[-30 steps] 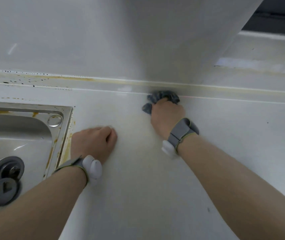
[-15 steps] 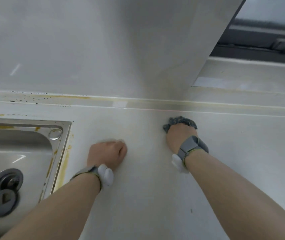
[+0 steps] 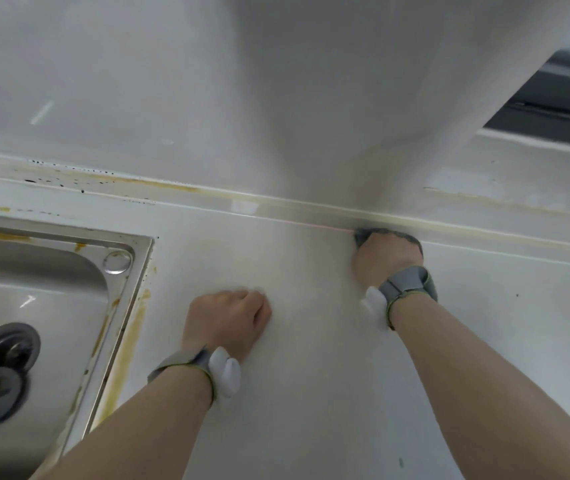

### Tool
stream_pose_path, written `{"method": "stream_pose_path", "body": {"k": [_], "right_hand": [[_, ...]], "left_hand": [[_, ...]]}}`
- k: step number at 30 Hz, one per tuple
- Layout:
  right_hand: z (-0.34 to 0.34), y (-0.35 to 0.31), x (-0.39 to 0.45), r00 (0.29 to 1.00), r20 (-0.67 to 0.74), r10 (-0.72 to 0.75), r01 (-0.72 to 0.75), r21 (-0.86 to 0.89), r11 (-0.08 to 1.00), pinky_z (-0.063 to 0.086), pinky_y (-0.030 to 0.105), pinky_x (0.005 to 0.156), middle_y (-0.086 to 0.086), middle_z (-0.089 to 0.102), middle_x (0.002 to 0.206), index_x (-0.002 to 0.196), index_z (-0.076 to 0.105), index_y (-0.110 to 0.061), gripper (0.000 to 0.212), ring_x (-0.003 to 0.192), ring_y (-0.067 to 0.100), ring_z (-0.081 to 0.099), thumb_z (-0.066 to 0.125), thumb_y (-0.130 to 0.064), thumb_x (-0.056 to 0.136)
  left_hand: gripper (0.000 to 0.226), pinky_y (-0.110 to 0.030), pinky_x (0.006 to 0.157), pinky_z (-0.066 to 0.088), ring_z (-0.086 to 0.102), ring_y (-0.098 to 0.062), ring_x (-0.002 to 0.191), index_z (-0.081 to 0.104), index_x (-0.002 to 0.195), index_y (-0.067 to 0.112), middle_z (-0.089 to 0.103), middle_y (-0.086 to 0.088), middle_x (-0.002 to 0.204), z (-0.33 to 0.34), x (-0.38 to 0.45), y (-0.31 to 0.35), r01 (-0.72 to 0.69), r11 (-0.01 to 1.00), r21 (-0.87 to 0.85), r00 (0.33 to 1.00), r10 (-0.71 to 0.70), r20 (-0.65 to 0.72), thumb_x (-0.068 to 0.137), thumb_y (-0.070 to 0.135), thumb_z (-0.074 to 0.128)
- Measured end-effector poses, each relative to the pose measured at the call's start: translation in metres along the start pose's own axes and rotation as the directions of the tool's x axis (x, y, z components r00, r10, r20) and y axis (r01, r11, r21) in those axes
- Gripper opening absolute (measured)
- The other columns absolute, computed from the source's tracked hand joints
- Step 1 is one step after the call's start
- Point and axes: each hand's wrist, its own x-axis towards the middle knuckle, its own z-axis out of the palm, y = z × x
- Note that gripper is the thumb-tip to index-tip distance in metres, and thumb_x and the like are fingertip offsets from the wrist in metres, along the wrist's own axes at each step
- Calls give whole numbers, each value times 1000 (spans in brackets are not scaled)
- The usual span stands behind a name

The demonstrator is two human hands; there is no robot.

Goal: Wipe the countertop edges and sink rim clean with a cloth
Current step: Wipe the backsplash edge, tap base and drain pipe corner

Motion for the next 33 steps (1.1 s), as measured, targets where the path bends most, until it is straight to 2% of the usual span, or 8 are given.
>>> {"method": "stream_pose_path", "body": {"k": [2, 6, 10, 16, 20, 25, 30, 33], "right_hand": [[0, -10, -13, 999, -5, -33, 33, 1, 999, 46, 33, 82, 9, 65, 116, 113, 64, -14, 42, 105, 26, 61, 28, -30, 101], [-1, -56, -44, 977, -37, -208, 208, -21, 978, 41, 28, 63, 7, 69, 101, 97, 68, -13, 36, 91, 25, 64, 34, -25, 100], [-6, -69, -32, 952, -43, -302, 298, -87, 951, 33, 28, 51, 9, 66, 107, 109, 63, -15, 36, 93, 26, 63, 29, -19, 99], [-17, -91, -16, 976, -60, -208, 205, -45, 978, 41, 32, 67, 12, 59, 124, 127, 53, -9, 37, 109, 27, 59, 29, -19, 101], [-11, -89, -34, 939, -41, -340, 332, -142, 933, 35, 28, 51, 10, 65, 109, 112, 61, -13, 33, 93, 26, 62, 31, -14, 99], [13, -74, -55, 904, 17, -427, 426, -109, 898, 47, 32, 63, 9, 68, 97, 102, 66, -12, 36, 85, 27, 63, 32, -23, 99], [-13, -100, -28, 903, -27, -428, 415, -199, 888, 21, 28, 45, 7, 62, 119, 121, 59, -18, 39, 101, 27, 60, 28, -16, 98], [-23, -114, -4, 916, -61, -396, 377, -204, 903, 37, 32, 55, 9, 59, 126, 130, 53, -19, 40, 110, 29, 58, 28, -15, 99]], "left_hand": [[36, -26, 42, 40, 50, -25, 45, 45, 61, 18, 51, 0, 52, 1, -1, 0, -7, 1000, -8, 1000, 7, 6, 91, 38, 51], [30, -25, 44, 38, 58, -29, 51, 50, 64, 17, 58, 1, 57, -2, -1, 0, -17, 999, -32, 1000, 17, 9, 85, 38, 55], [31, -25, 45, 38, 58, -29, 51, 49, 65, 16, 57, -1, 57, -2, 1, 2, -14, 1000, -27, 1000, 15, 3, 86, 39, 54], [33, -26, 43, 41, 54, -30, 48, 47, 63, 16, 55, -3, 55, 0, -1, 0, -3, 1000, -31, 1000, 3, -2, 88, 38, 50], [34, -25, 43, 40, 55, -30, 48, 49, 62, 15, 56, -2, 54, 0, -1, 1, -3, 1000, -26, 1000, 3, -1, 88, 37, 52], [33, -26, 44, 38, 54, -29, 48, 50, 63, 15, 56, -2, 55, 1, -1, 1, 10, 1000, -20, 1000, -10, -6, 88, 37, 52], [31, -24, 45, 30, 51, -28, 45, 51, 61, 16, 54, -1, 52, 0, -2, 0, 9, 999, -33, 1000, -9, -28, 85, 34, 58], [33, -23, 45, 25, 49, -27, 43, 45, 58, 17, 53, -1, 51, 0, 3, 2, -23, 999, -30, 999, 21, -46, 82, 34, 61]]}}
